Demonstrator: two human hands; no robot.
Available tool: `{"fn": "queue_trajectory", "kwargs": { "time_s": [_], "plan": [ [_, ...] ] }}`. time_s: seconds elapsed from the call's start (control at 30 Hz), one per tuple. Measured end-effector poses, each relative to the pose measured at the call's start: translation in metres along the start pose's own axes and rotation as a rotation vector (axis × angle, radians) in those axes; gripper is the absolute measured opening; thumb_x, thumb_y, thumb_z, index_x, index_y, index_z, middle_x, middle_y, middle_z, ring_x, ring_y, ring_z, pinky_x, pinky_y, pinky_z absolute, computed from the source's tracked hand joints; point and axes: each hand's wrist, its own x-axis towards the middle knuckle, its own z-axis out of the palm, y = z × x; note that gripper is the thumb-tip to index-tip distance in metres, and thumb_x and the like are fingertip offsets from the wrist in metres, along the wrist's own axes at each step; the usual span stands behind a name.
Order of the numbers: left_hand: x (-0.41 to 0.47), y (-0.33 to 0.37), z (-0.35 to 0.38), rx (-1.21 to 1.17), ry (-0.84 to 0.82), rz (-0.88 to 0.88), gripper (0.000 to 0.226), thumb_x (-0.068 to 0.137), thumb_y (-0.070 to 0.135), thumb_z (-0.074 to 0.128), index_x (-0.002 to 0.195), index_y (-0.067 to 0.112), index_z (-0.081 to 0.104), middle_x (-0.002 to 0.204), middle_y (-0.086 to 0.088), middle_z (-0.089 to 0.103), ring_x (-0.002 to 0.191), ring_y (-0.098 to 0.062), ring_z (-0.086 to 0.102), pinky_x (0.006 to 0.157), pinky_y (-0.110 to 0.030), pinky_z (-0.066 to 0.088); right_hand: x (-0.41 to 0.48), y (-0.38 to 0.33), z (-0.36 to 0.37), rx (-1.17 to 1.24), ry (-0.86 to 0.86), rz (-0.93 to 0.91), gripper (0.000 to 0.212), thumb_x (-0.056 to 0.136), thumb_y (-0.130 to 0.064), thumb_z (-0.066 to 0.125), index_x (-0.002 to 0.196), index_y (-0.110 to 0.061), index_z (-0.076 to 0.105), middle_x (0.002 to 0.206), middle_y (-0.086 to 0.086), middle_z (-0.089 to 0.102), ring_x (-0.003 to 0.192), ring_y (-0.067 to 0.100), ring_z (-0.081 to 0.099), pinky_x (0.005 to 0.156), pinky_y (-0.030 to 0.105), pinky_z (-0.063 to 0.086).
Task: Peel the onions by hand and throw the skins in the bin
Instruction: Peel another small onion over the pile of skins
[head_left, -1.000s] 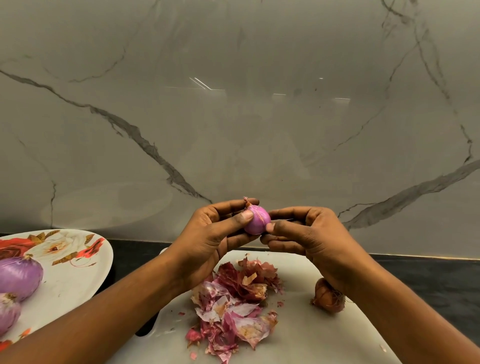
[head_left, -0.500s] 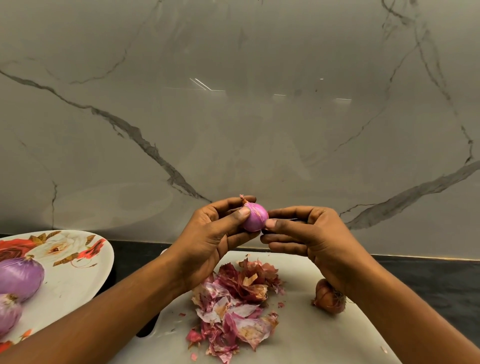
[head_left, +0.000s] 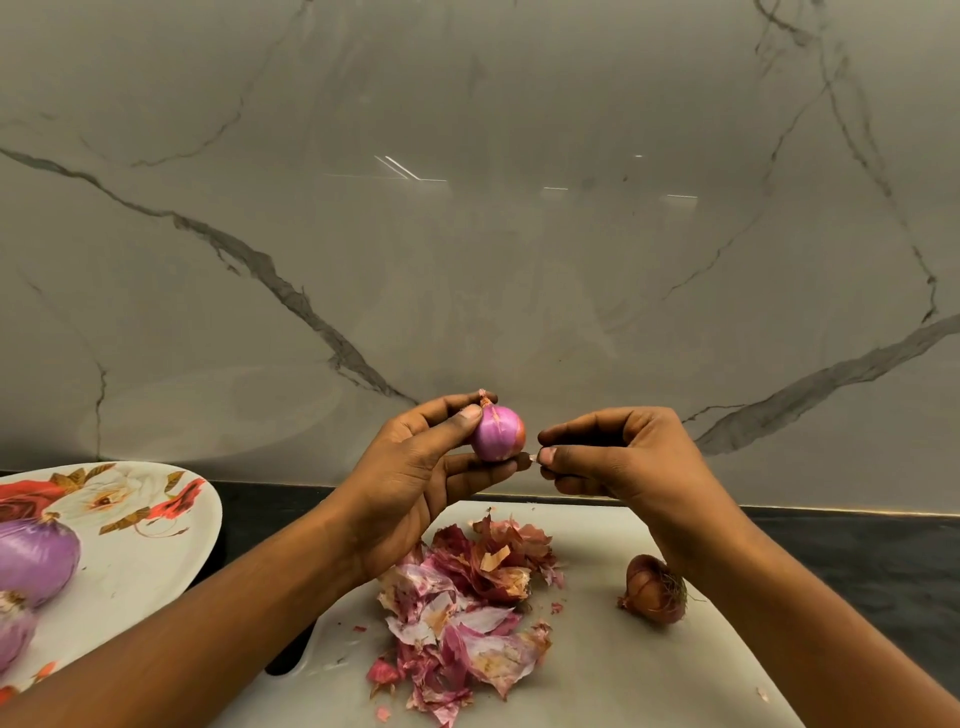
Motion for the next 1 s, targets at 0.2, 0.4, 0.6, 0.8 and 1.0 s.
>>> {"fn": "queue_trajectory", "kwargs": {
  "time_s": [0.2, 0.4, 0.6, 0.8, 1.0],
  "plan": [
    [0.0002, -0.0017, -0.0037, 0.06, -0.043, -0.04, 0.034, 0.101, 0.015, 0.059, 0.131, 0.0, 0.063, 0.126, -0.028, 0.07, 0.111, -0.044, 0.073, 0.088, -0.039, 0.065, -0.0003, 0.0006, 0.0033, -0.061, -0.068, -0.026, 0.011, 0.086, -0.014, 0.084, 0.097, -0.015, 0.084, 0.091, 0.003, 0.082, 0.091, 0.016, 0.077, 0.076, 0.028, 0.064],
    [0.002, -0.0007, -0.0077, 0.083, -0.051, -0.005, 0.047, 0.078, 0.002, 0.078, 0.124, 0.007, 0.074, 0.128, -0.021, 0.071, 0.117, -0.037, 0.072, 0.089, -0.036, 0.064, -0.0006, 0.0006, 0.0023, -0.055, -0.076, -0.051, 0.013, 0.086, -0.014, 0.083, 0.099, -0.013, 0.083, 0.091, 0.005, 0.082, 0.087, 0.018, 0.078, 0.074, 0.027, 0.064],
    [-0.0008, 0.0005, -0.0064, 0.149, -0.128, 0.033, 0.049, 0.082, 0.0, 0.073, 0.13, 0.008, 0.071, 0.129, -0.015, 0.072, 0.119, -0.036, 0.071, 0.094, -0.04, 0.063, -0.0029, -0.005, 0.0038, 0.187, -0.134, 0.119, 0.02, 0.092, -0.013, 0.074, 0.106, 0.002, 0.076, 0.096, 0.023, 0.079, 0.089, 0.037, 0.079, 0.076, 0.033, 0.067],
    [-0.0026, 0.0026, -0.0045, 0.261, -0.115, 0.047, 0.049, 0.084, 0.0, 0.073, 0.132, 0.009, 0.069, 0.127, -0.008, 0.075, 0.119, -0.028, 0.072, 0.096, -0.033, 0.061, -0.0046, -0.0086, 0.0048, 0.309, -0.162, 0.208, 0.021, 0.093, -0.008, 0.07, 0.11, 0.005, 0.074, 0.101, 0.027, 0.078, 0.093, 0.039, 0.079, 0.079, 0.033, 0.066],
    [-0.0031, 0.0014, -0.0033, 0.272, -0.088, 0.054, 0.051, 0.083, -0.002, 0.074, 0.133, 0.007, 0.068, 0.126, -0.01, 0.076, 0.116, -0.029, 0.073, 0.097, -0.036, 0.061, -0.0049, -0.0088, 0.0072, 0.318, -0.161, 0.208, 0.029, 0.086, -0.001, 0.077, 0.114, 0.003, 0.072, 0.101, 0.027, 0.078, 0.098, 0.042, 0.077, 0.076, 0.03, 0.066]
  ]
}}
